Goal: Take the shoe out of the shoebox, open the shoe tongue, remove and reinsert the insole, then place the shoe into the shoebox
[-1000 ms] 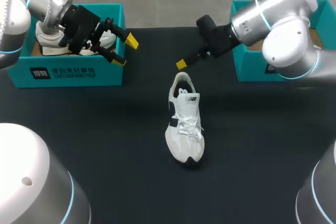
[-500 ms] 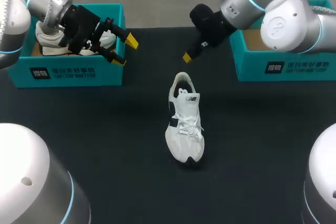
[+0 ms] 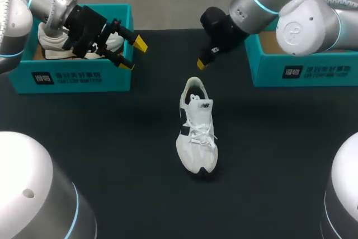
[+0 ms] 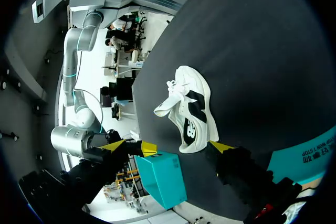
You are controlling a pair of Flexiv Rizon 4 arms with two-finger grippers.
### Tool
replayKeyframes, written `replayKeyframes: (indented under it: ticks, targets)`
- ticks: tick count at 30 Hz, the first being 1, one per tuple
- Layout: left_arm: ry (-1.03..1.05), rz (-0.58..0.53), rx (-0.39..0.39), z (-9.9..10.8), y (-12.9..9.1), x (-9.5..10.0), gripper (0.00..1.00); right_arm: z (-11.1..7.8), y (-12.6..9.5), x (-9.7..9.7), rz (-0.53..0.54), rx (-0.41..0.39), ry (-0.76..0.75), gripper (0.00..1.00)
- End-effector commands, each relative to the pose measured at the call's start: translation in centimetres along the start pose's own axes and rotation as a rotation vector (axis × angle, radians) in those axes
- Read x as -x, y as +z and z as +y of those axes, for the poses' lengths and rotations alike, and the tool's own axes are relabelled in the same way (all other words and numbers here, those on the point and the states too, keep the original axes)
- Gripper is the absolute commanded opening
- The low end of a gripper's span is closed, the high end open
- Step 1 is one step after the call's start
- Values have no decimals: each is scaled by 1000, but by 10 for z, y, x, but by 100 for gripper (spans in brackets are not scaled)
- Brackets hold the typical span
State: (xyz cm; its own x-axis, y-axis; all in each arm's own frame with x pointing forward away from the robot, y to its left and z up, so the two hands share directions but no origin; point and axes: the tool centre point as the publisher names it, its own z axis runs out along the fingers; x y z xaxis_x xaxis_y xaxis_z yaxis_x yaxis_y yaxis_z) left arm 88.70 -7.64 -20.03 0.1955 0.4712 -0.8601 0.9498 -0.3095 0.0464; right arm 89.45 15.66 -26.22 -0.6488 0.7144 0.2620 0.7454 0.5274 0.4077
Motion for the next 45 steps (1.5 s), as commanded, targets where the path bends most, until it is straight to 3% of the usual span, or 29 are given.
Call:
replayKeyframes:
  ticks: [1, 10, 11, 26, 37, 45]
  targets:
    - [1, 3, 0, 0, 0, 0, 100, -9, 14, -6, -199, -83, 257, 0]
    - [1, 3, 0, 0, 0, 0, 100, -40, 16, -2, -344, -81, 501, 0]
    - [1, 3, 0, 0, 0, 0, 100, -42, 17, -3, -372, -123, 480, 0]
    - [1, 3, 0, 0, 0, 0, 100, -42, 17, -3, -372, -123, 480, 0]
    - [1, 3, 0, 0, 0, 0, 100, -40, 53, -16, -398, -86, 462, 0]
    - [1, 3, 0, 0, 0, 0, 100, -51, 77, -24, -397, -155, 431, 0]
